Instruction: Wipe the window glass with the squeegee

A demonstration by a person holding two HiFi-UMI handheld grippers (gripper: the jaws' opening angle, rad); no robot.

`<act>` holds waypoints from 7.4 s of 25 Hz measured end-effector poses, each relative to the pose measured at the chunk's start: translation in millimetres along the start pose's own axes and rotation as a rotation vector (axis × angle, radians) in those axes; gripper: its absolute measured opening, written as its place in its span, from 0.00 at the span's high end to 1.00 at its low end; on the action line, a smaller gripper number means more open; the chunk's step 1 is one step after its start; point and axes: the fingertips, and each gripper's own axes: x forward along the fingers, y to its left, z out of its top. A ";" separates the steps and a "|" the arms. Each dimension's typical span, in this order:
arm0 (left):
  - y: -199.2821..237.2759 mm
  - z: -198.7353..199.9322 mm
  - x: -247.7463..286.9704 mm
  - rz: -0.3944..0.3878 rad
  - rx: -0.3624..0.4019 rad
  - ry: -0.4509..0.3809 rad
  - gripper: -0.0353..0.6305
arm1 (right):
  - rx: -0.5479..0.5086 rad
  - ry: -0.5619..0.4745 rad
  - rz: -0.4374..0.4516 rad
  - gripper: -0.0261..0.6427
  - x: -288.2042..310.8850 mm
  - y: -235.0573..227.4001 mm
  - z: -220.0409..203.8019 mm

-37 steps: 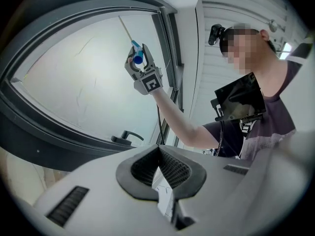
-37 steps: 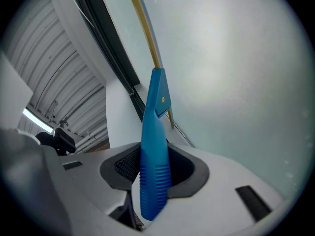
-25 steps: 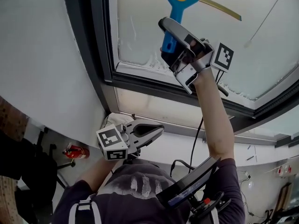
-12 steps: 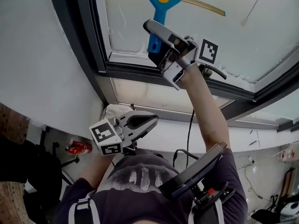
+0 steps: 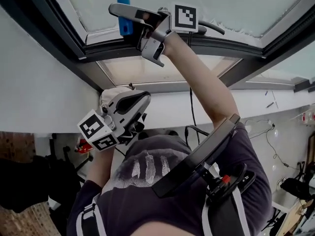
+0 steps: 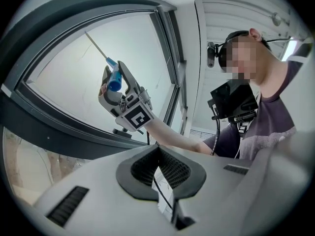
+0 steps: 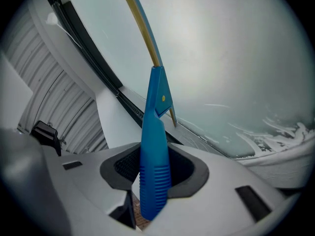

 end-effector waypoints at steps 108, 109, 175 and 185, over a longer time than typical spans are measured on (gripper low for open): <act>-16.8 -39.2 95.0 -0.049 -0.041 0.048 0.94 | -0.298 -0.023 -0.006 0.76 -104.9 113.7 147.0; -18.6 -40.4 95.7 -0.057 -0.042 0.053 0.94 | -0.301 -0.026 -0.009 0.76 -106.4 111.9 146.5; -26.2 -50.3 137.6 -0.053 -0.056 0.043 0.94 | -0.075 -0.072 -0.159 0.77 -222.8 80.4 57.2; -40.9 -52.8 187.4 -0.115 -0.036 0.044 0.94 | -0.256 0.050 -0.152 0.77 -259.4 169.8 171.6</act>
